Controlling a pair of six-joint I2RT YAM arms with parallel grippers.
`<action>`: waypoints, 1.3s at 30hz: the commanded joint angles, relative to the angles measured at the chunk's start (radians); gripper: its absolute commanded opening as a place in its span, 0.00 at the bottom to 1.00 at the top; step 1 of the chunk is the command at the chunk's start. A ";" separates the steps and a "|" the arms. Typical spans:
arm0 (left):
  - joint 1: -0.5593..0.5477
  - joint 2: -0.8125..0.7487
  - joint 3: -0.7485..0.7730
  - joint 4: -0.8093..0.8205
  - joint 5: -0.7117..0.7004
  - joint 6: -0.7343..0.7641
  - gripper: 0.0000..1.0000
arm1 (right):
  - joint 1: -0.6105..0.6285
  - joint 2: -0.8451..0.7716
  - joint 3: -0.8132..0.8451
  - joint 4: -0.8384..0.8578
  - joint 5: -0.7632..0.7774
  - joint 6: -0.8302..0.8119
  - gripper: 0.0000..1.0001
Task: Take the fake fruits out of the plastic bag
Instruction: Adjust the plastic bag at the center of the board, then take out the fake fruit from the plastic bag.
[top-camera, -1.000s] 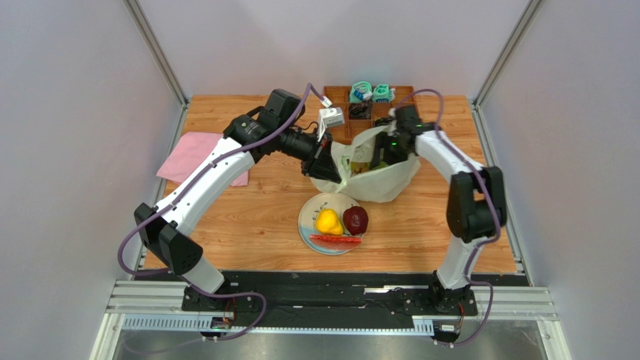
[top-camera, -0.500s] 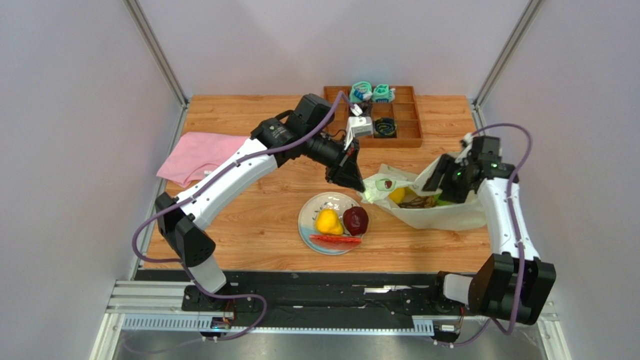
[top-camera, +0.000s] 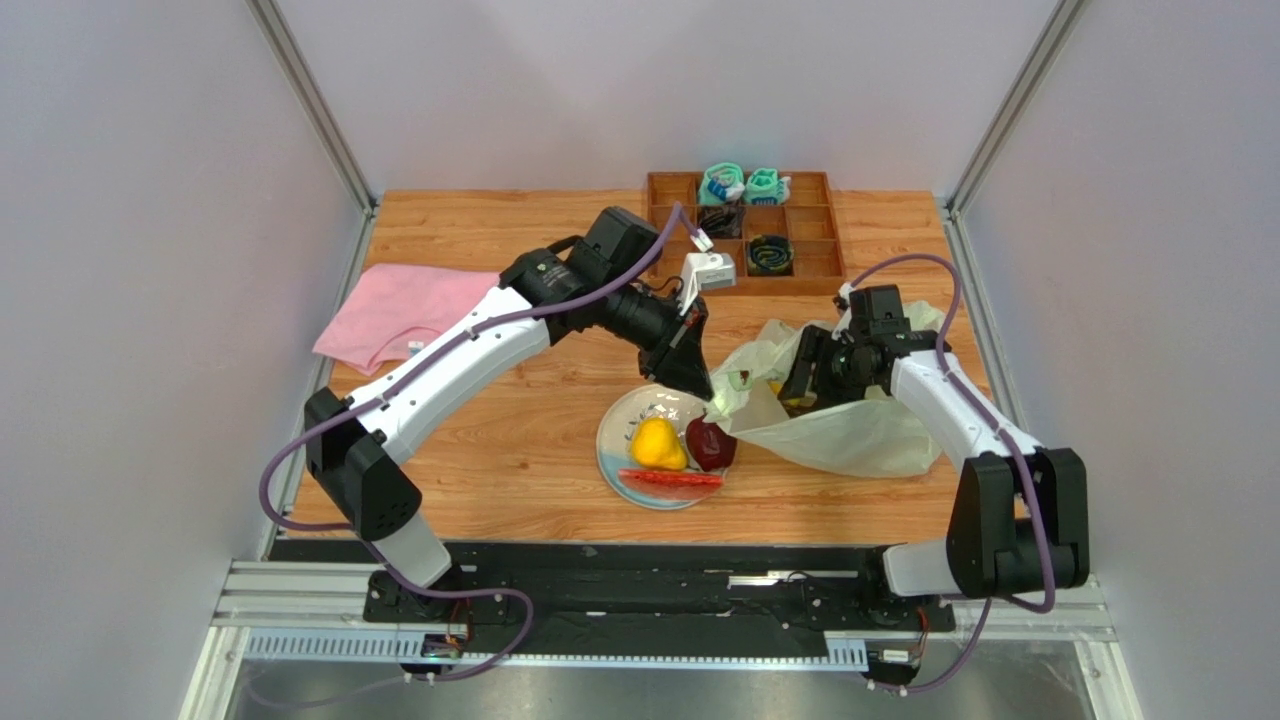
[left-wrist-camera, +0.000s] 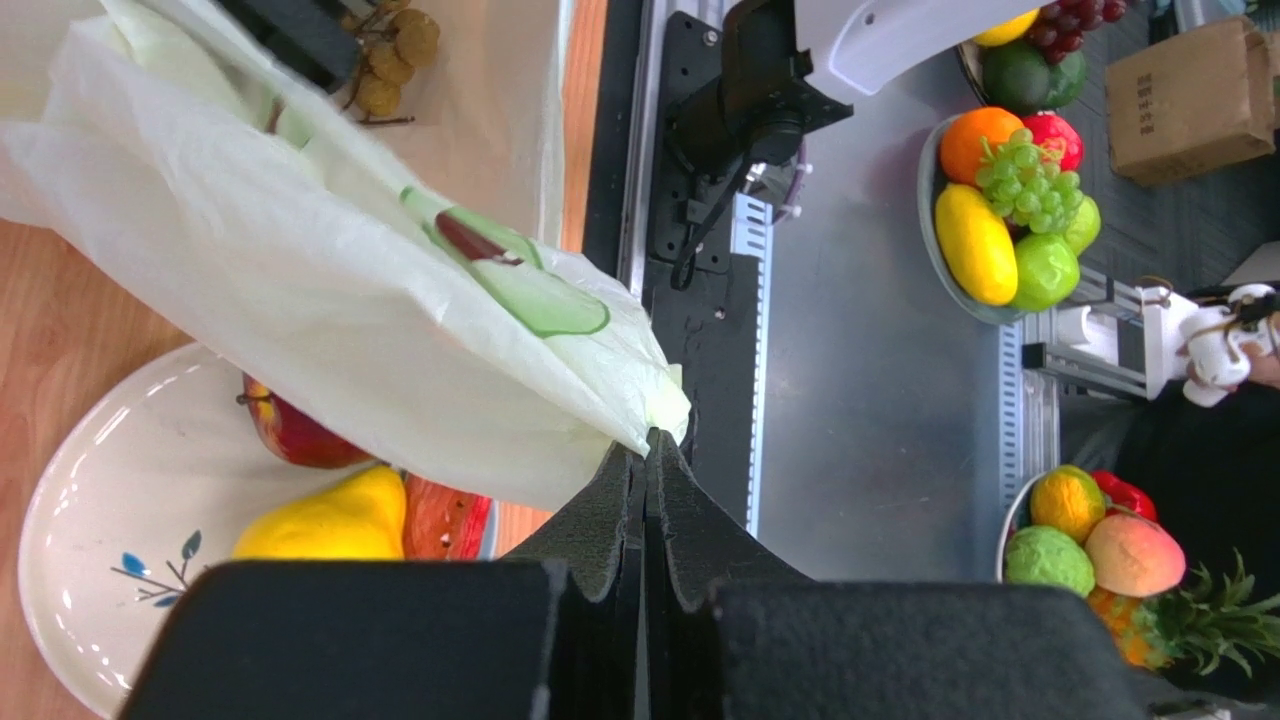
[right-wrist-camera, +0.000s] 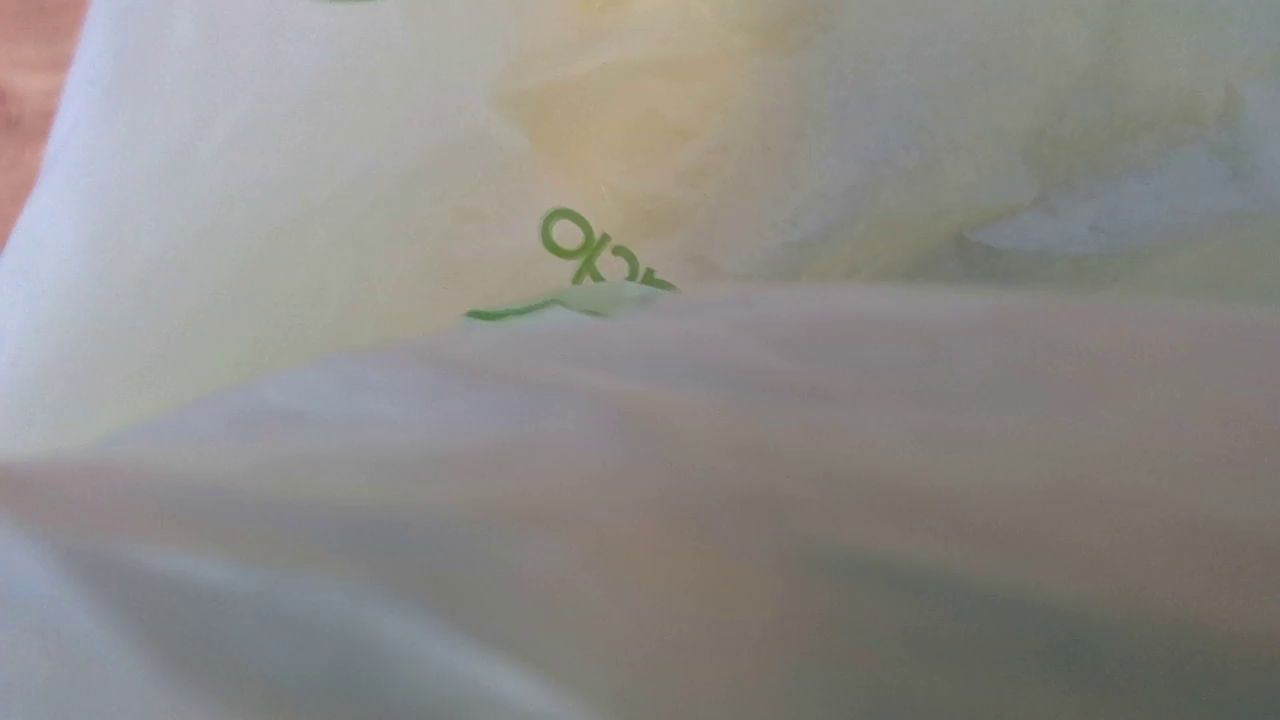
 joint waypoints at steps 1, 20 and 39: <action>0.001 -0.033 0.045 -0.027 0.020 0.026 0.00 | -0.050 0.002 0.071 0.221 0.217 0.071 0.68; 0.001 0.030 0.079 0.062 -0.072 -0.078 0.00 | 0.132 -0.322 -0.010 -0.104 -0.011 -0.124 0.64; 0.001 -0.029 -0.038 0.097 -0.078 -0.137 0.00 | 0.187 -0.228 -0.293 0.143 0.185 0.136 0.64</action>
